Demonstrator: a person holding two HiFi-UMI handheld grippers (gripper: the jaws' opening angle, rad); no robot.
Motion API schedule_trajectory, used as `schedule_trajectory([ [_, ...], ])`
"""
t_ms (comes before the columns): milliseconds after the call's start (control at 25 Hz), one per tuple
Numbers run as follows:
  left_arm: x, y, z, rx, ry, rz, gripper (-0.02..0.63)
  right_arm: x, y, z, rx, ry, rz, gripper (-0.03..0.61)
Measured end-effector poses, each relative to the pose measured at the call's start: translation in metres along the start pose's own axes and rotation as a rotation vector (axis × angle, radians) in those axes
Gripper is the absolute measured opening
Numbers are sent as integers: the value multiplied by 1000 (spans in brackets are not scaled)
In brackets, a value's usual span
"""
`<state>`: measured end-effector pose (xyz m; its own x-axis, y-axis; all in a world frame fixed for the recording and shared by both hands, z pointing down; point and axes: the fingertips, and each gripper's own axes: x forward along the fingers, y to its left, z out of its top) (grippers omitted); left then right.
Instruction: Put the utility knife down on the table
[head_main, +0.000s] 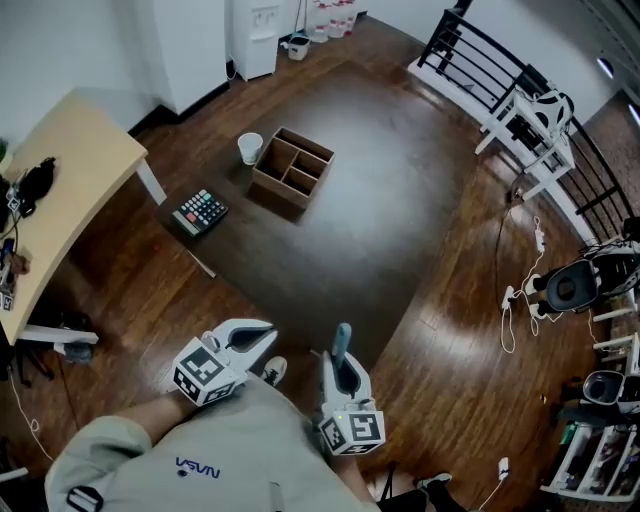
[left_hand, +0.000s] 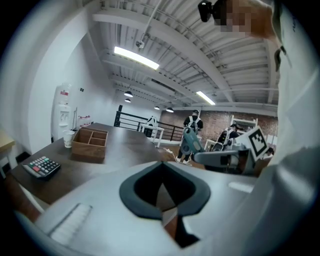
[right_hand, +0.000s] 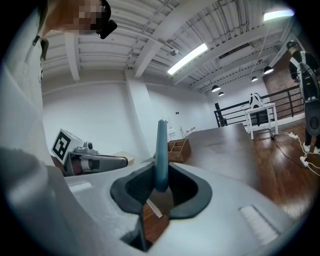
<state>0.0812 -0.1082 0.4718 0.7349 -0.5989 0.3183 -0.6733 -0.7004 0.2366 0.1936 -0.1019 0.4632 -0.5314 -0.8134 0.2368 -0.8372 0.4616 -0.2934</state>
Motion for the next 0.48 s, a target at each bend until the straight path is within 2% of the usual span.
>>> schedule_trajectory([
  [240,18,8,3,-5,8,10,2,20,-16,-2,-9,40,10,69],
  [480,59,23,10,-19,15,-50,2,39,-40,-3,-32,93,-37,69],
])
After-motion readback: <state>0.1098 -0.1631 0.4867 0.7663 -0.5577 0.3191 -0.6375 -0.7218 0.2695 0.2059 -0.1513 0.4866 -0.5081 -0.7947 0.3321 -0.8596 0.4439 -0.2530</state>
